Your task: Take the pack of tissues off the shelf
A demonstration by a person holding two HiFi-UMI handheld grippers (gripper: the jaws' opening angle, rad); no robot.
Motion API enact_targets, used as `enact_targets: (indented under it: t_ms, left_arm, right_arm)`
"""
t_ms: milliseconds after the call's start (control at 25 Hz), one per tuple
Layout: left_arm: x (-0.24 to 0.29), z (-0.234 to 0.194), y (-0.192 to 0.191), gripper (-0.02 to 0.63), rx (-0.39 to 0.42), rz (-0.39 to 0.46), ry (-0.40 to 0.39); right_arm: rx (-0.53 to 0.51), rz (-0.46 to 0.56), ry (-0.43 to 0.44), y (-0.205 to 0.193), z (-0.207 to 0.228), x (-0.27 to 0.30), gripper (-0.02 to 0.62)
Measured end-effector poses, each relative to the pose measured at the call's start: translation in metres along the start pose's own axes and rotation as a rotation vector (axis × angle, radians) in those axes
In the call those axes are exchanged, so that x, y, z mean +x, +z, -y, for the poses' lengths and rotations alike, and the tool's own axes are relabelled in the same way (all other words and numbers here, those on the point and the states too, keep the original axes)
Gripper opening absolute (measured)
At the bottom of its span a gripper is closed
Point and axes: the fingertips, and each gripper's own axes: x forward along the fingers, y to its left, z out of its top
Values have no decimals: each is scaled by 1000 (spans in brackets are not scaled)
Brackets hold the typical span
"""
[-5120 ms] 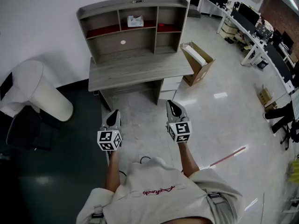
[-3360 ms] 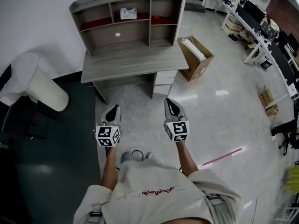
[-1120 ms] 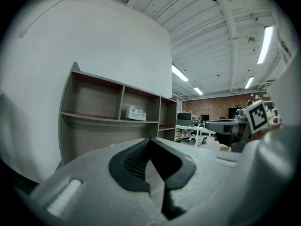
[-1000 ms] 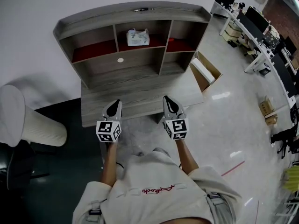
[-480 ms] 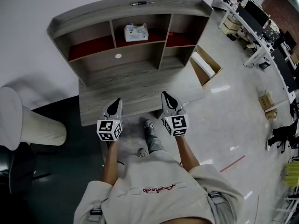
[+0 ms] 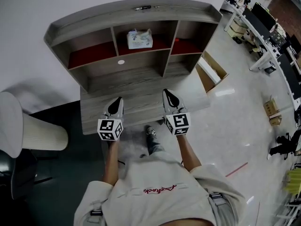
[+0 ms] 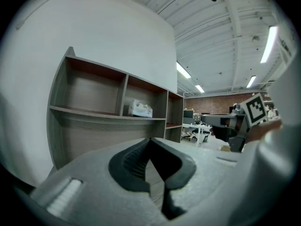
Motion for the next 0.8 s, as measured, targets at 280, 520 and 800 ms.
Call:
enact_targets:
  t_ms: [280, 520, 800]
  left_arm:
    - [56, -27, 21, -2, 4, 4, 17]
    - [100, -43, 43, -2, 28, 11, 25]
    - [146, -59, 66, -2, 40, 22, 59]
  right_arm:
    - [-4, 5, 19, 6, 29, 56, 8]
    - [-10, 11, 53, 15, 54, 104, 8]
    - [-2, 24, 100, 21, 76, 155, 8]
